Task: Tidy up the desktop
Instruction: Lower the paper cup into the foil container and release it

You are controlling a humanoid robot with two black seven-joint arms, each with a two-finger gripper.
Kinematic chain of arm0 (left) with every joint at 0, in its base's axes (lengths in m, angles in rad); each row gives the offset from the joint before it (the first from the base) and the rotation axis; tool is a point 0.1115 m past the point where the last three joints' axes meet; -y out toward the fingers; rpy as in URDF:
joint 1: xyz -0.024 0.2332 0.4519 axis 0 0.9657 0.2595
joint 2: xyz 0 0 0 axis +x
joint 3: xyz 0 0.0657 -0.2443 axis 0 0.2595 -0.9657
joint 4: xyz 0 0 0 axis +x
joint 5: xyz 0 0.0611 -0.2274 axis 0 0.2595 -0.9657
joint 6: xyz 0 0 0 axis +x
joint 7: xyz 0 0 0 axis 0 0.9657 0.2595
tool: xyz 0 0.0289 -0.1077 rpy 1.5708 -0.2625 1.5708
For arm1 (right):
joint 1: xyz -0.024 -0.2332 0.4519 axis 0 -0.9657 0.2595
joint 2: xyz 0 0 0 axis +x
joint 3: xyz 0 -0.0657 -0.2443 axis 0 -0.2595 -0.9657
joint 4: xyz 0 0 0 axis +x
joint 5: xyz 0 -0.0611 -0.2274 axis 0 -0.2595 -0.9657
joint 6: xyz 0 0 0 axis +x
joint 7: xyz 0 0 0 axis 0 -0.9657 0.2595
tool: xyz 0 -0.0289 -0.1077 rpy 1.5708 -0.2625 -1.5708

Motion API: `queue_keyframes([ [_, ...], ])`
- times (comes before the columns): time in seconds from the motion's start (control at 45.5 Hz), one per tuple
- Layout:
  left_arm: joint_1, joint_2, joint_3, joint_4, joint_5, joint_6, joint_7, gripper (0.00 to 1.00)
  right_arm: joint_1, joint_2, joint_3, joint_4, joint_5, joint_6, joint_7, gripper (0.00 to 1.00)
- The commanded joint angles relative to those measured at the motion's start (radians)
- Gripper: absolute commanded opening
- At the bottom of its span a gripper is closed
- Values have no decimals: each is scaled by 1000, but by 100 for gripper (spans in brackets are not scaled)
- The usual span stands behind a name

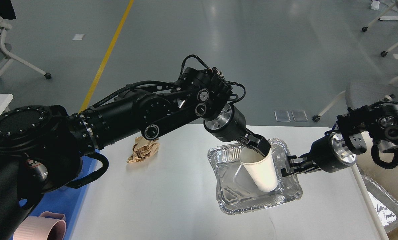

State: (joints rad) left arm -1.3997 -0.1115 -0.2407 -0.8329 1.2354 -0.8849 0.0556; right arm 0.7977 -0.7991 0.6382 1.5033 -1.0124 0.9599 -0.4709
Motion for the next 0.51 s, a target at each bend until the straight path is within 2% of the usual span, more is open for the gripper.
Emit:
queue_keyframes([
  [0.0,-28,13,-12,0,-30,4,-5,82,0,0,0,0,0,0,0,0],
  [0.264,-102,111,-12,-15,-140,-14,-2,92,0,-2,9,0,0,0,0,0],
  [0.395,-105,177,-14,-26,-142,-69,-3,93,0,-2,9,-2,0,0,0,0],
  [0.483,-104,222,-15,-28,-139,-75,-2,93,-2,1,9,-3,-2,0,0,0],
])
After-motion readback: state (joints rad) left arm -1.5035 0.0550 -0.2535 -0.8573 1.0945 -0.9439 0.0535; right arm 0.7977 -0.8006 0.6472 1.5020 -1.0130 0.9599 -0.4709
